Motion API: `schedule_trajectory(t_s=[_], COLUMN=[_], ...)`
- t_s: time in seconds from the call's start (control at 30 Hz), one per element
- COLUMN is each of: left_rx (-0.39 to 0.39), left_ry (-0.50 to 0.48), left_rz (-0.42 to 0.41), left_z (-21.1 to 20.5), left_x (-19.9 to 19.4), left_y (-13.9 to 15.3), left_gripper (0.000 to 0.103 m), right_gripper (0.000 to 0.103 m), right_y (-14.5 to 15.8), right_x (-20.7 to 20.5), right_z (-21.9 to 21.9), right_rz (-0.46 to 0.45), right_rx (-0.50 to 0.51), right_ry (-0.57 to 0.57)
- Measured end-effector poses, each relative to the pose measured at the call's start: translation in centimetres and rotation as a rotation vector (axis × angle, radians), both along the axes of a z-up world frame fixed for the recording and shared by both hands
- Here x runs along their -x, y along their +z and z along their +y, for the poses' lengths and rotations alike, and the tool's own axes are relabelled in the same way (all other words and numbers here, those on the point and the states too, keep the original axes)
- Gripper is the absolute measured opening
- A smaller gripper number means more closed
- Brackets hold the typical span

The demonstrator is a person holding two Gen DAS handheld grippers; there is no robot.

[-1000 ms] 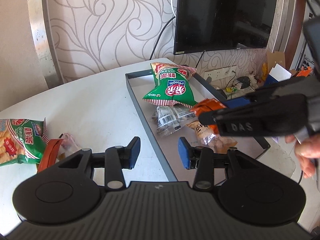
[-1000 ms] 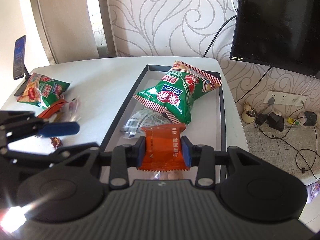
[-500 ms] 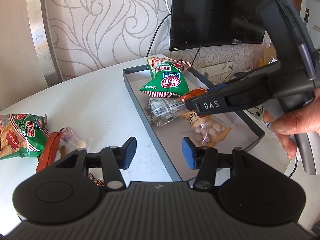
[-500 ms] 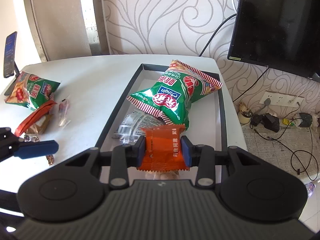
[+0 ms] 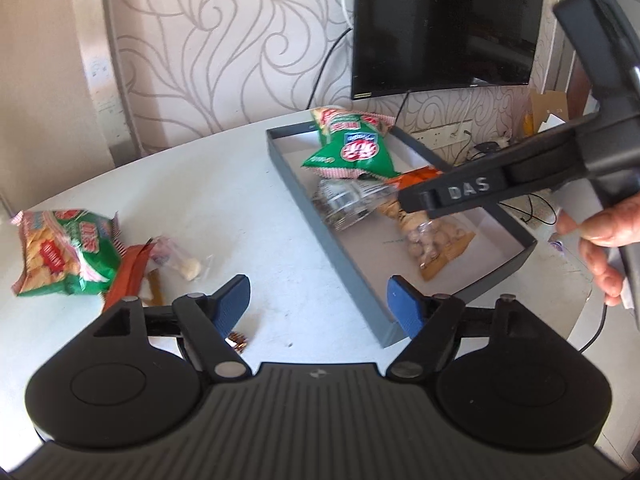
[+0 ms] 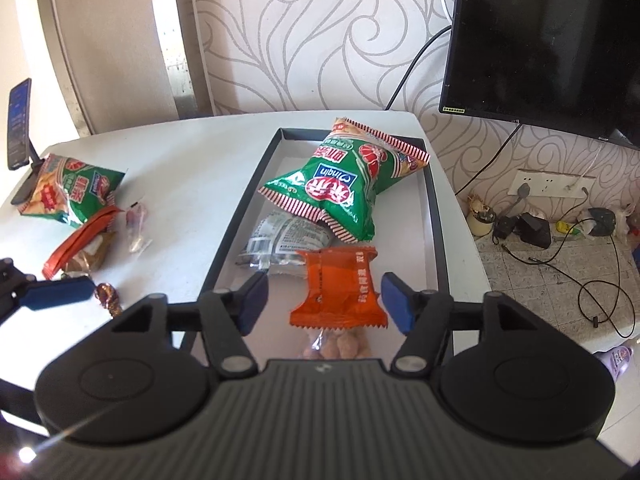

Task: Organize snacks
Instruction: 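Open the right gripper to drop the orange bar into the tray, then grasp the red-wrapped bar with the left gripper while the right moves to the chocolate candy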

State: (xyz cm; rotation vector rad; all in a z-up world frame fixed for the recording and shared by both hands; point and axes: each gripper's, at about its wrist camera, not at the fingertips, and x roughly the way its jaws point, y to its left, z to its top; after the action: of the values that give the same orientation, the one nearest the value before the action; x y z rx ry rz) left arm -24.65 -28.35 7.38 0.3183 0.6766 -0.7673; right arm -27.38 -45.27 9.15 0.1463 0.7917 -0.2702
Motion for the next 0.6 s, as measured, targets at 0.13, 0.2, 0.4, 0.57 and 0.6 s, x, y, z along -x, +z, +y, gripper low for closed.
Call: schedule_trajectory(t_s=[0.13,0.2,0.4,0.57,0.6], left_rx=[-0.009,-0.012,-0.041,-0.039,-0.041], left_ry=[0.043,0.082,0.231,0.278,0.277], left_rz=[-0.024,-0.05,-0.166,-0.093,-0.095], left_z=[2.5,3.9,7.2,8.1,7.9], left_x=[-0.2,-0.5,-2.8,-6.1,-6.5], left_y=[-0.3,-0.3,-0.4,-1.5,-1.6], left_gripper=[0.079,0.079,0.079,0.071,0.07], right_gripper=[0.066,0.066,0.066,0.066,0.066], right_y=[0.1,0.7,2.8,3.2,3.3], right_x=[1.0,1.9,4.0,4.0,4.0], right_z=[0.4,0.7,3.8,7.7,8.3], right_rz=[-0.028,-0.068,-0.156,-0.134,-0.126], right_rx=[-0.001,-0.014,-0.07,-0.081,-0.076], right_ry=[-0.042,-0.062,0.002,0.144,0.166])
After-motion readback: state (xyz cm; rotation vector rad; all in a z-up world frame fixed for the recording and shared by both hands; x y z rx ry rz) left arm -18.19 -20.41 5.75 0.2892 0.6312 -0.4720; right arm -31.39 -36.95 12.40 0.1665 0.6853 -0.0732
